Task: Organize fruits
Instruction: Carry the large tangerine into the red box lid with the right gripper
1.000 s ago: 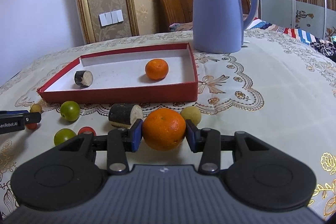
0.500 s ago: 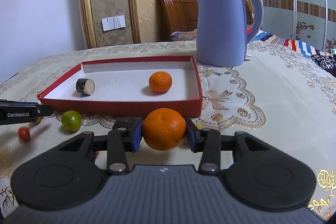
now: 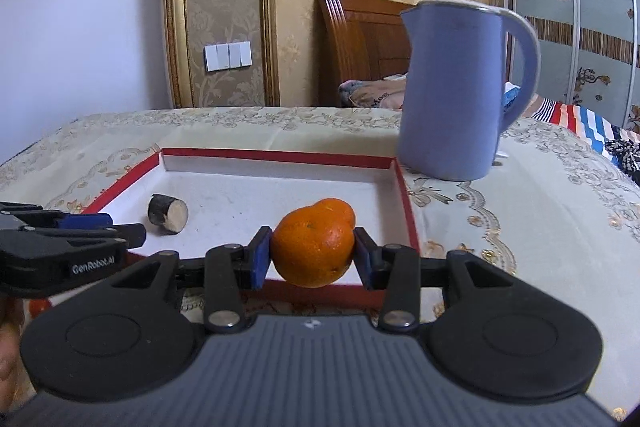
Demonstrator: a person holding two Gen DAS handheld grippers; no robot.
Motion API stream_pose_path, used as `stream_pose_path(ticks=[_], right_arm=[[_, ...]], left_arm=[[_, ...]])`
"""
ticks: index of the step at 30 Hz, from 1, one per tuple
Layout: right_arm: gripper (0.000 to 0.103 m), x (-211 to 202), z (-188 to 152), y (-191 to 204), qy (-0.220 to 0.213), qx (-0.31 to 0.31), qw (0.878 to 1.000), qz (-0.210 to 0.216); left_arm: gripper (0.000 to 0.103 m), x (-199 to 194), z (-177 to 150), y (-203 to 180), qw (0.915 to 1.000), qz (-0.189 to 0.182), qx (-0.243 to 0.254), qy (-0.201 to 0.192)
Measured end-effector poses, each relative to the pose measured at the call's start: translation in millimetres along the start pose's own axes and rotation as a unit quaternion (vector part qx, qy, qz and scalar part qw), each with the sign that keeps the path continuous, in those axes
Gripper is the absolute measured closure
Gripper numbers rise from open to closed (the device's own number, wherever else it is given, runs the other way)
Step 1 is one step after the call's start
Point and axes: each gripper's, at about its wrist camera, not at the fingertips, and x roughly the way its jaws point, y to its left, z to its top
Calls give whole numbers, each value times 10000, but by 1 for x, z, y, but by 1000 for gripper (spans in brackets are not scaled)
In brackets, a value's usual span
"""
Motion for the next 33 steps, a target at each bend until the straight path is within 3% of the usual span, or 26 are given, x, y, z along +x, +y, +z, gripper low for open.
stream_pose_path(ticks=[15,23,33], right_arm=[[62,52,1,7,659,-56,9978,-3],[62,80,3,6,962,-56,9952,-138],[62,109,15,5,957,-20,9945,-433]], left_arm=[[71,35,8,1,9992,-50,-178,358],[71,50,8,-1,9987,124,-138,473],[72,66,16,-5,9988,287,-115,381]])
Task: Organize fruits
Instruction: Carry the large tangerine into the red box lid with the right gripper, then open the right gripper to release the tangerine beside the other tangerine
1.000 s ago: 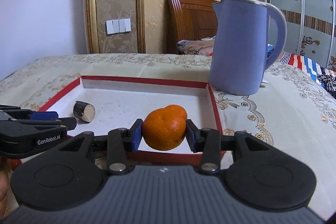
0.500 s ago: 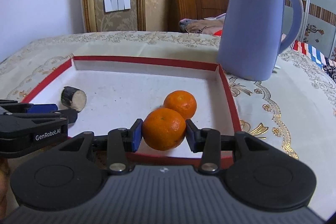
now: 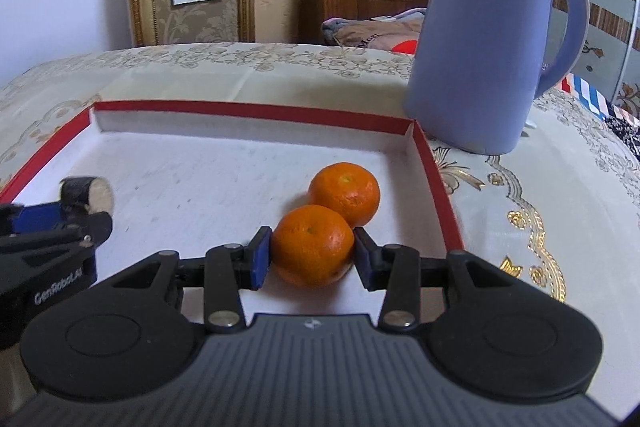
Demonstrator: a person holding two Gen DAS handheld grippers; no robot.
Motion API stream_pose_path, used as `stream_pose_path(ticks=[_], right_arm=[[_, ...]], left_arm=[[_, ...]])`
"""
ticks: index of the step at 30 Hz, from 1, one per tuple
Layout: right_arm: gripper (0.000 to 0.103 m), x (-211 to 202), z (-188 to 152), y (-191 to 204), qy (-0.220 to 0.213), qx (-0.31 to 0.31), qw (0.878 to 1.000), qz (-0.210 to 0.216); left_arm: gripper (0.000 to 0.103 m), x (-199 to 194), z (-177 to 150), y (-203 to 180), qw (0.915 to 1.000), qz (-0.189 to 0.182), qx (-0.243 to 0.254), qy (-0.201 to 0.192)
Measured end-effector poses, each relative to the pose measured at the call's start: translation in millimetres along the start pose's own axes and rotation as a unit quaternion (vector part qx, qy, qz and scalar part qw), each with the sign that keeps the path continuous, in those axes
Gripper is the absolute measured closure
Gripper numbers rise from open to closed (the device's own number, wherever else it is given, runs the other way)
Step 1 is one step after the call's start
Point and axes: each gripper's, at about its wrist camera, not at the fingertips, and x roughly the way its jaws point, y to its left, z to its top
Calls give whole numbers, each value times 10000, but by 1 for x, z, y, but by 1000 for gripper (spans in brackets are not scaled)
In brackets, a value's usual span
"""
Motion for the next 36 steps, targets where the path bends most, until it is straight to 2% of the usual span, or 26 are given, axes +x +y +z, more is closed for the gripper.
stream_pose_path(ticks=[8,21,25,27,28,31,32,33,36], right_arm=[[62,5,3,4,-34,-74,9999,-91],[62,-2,2,5,102,-96,9998,136],[62,-1,1,5,65,-70,9999,68],[62,-1,1,7,52,-153,9999,50],[62,-2,0,7,51,-150,9998,81],[60,-5,-2,5,49,-144,9998,131],[56,-6,-2,5,44,-142,9998,117],[46,-6,-3,5,31,-149,9999,82],[42,-9,-5,6,-35,-185,9998,44]], left_arm=[[72,10,4,-7,9996,223,97,-139],[70,17,5,-8,9987,385,181,-284],[57,16,4,-7,9981,494,162,-328],[44,15,5,0,9992,304,-28,-262],[33,15,5,3,9994,238,-108,-228],[31,13,2,5,9994,226,-94,-246],[31,12,2,4,9994,215,-45,-256],[31,11,1,3,9994,223,-15,-265],[31,9,-1,3,9994,208,30,-286]])
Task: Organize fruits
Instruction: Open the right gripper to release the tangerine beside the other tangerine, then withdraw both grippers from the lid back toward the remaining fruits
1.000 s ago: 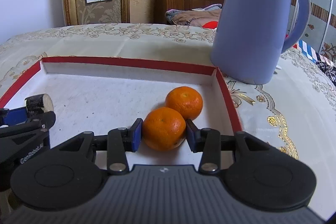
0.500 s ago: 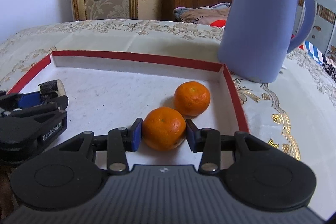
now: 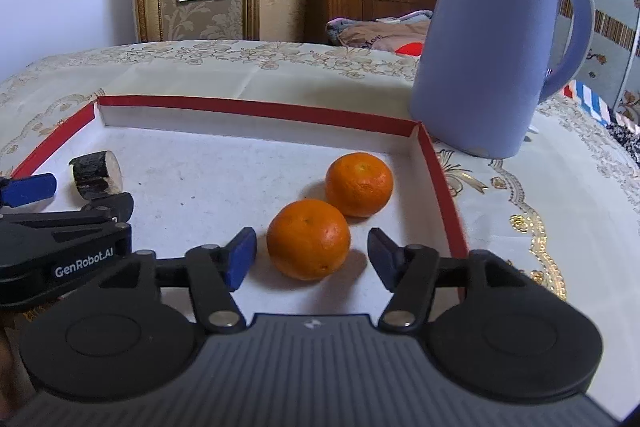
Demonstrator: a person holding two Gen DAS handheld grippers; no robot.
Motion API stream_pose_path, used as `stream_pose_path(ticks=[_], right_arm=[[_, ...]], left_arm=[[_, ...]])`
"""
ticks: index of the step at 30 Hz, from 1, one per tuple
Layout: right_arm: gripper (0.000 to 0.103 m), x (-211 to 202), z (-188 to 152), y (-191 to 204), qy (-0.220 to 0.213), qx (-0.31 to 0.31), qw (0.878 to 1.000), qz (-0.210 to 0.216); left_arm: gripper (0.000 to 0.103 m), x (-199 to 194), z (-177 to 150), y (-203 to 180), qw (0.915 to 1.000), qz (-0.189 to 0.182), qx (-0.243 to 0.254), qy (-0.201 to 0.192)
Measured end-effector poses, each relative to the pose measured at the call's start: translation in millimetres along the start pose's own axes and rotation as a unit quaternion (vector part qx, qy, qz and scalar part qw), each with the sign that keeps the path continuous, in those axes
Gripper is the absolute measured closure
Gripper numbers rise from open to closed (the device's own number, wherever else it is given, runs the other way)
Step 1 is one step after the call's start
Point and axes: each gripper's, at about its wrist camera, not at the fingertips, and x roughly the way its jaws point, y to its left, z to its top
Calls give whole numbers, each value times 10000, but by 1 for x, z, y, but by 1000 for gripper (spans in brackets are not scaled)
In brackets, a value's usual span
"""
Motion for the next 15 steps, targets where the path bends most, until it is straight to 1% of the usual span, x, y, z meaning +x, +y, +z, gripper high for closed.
stream_pose_path(ticks=[3,5,8,12,15], right_arm=[[36,-2,-2,0,24,3,10000,2],[35,-3,-3,-1,-3,8,10000,-27],[29,-7,-4,-3,-56,69,9999,-89],[28,-17,-8,-8,-177,149,9997,-108],[24,-24,-12,-13,-268,254,9993,-94]], left_arm=[[31,-2,-1,3,10000,-84,-38,36],[31,-3,-2,5,9999,-121,-55,47],[31,-7,-3,8,9999,-136,-90,9],[31,-16,-6,13,9997,-118,-174,-102],[31,-25,-9,16,9995,-148,-223,-161]])
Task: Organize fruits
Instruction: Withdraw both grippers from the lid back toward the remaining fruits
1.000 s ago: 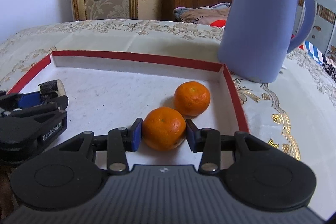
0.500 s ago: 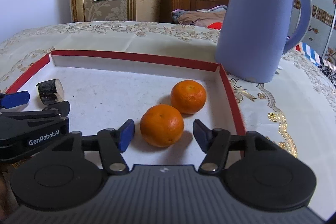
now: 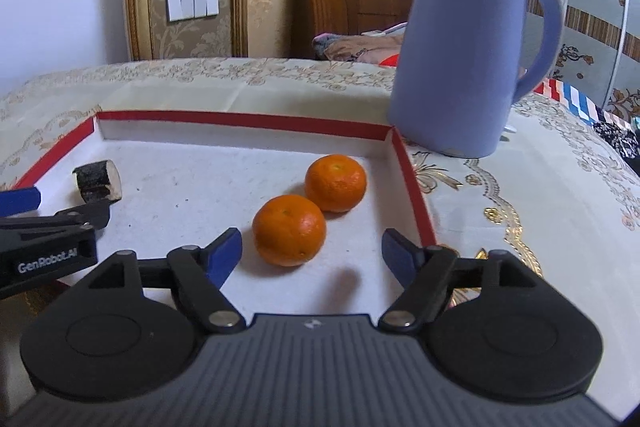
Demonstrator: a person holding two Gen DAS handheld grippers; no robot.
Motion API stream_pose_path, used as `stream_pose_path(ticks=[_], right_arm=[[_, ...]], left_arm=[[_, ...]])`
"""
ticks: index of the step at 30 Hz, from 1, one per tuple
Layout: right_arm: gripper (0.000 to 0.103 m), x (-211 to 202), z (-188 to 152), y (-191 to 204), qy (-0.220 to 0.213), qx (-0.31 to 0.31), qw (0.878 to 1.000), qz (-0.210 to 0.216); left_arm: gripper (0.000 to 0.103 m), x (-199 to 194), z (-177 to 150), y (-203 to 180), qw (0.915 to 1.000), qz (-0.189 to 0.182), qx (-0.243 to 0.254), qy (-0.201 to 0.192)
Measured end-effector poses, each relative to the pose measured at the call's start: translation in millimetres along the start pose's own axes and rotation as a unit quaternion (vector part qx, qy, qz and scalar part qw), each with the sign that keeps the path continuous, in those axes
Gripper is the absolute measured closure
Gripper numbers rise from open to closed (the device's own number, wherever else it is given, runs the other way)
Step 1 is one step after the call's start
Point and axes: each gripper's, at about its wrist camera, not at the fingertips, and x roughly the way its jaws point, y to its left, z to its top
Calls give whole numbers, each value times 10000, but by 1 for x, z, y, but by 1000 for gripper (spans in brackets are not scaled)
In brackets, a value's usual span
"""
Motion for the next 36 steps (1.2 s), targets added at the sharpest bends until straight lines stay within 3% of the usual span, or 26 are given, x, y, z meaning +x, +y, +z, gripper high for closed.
stream_pose_path(ticks=[8,12,17,23,27,31,33,36], right_arm=[[15,-22,-14,-18,-209,444,9987,127],[11,-39,-26,-26,-412,637,9966,323],[8,-77,-45,-33,-1047,613,9922,282],[7,-99,-58,-34,-1384,478,9887,319],[7,-108,-68,-27,-1508,263,9879,235],[2,-114,-73,-35,-1627,501,9852,212],[2,-112,-71,-39,-1531,612,9860,254],[2,-111,-71,-39,-1496,614,9865,255]], left_arm=[[26,-29,-12,14,9996,-159,-200,-136],[26,-48,-23,16,9994,48,0,-357],[26,-76,-37,32,9983,-33,-29,-587],[26,-88,-47,66,9967,-311,-662,-355],[26,-85,-55,74,9978,-266,-590,-159],[26,-87,-67,79,9987,-232,-444,-132],[26,-87,-70,86,9972,-442,-595,0],[26,-86,-72,94,9959,-334,-837,60]])
